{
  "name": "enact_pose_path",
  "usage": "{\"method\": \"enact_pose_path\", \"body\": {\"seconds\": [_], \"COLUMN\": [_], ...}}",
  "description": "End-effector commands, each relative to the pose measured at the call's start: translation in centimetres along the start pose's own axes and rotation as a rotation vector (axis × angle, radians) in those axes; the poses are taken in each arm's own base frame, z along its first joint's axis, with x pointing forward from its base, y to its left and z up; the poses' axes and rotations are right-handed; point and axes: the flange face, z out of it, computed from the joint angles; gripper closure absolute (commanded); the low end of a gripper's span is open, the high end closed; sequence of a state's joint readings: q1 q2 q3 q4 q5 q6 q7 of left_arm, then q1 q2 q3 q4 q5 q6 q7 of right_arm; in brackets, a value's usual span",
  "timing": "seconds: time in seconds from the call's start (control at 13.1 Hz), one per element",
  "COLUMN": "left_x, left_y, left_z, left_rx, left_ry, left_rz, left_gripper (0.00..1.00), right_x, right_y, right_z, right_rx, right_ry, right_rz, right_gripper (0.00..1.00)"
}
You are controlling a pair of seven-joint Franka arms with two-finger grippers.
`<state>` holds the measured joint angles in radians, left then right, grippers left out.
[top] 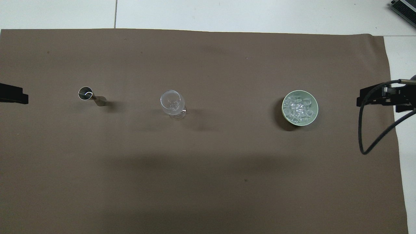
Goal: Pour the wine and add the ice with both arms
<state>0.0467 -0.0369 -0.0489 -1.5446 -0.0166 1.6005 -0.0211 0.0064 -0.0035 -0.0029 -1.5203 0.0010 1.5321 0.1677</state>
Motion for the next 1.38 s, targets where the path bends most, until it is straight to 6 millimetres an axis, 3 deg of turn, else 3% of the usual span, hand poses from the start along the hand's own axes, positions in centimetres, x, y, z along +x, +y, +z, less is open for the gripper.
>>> {"method": "enact_pose_path", "body": {"seconds": [0.0,0.15,0.38,1.0,1.15,1.3], "left_x": [1.1,2.0,3.0,4.6,5.1,4.9], "left_y": [-0.4,-0.2,1.0,0.1,-0.1,-0.4], "left_z": [1.3,1.6,3.9,4.7,6.1,6.3], "left_rx": [0.017,0.013,0.001,0.009,0.012,0.012], "left_ry": [0.017,0.049,0.031,0.079,0.052,0.040], "left_rz": [-0.014,-0.010,0.010,0.162,0.212,0.215], "left_gripper": [0.00,0.00,0.00,0.00,0.00,0.00], "right_x": [0.1,0.1,0.1,0.1,0.1,0.2], "right_y": [0.0,0.0,0.0,0.0,0.0,0.1], "right_z": [0.1,0.1,0.1,0.1,0.1,0.1], "right_rx": [0.021,0.021,0.021,0.021,0.021,0.021], "right_ry": [0.001,0.003,0.003,0.003,0.004,0.003], "right_rz": [0.015,0.015,0.015,0.015,0.015,0.016], "right_gripper": [0.00,0.00,0.00,0.00,0.00,0.00]}}
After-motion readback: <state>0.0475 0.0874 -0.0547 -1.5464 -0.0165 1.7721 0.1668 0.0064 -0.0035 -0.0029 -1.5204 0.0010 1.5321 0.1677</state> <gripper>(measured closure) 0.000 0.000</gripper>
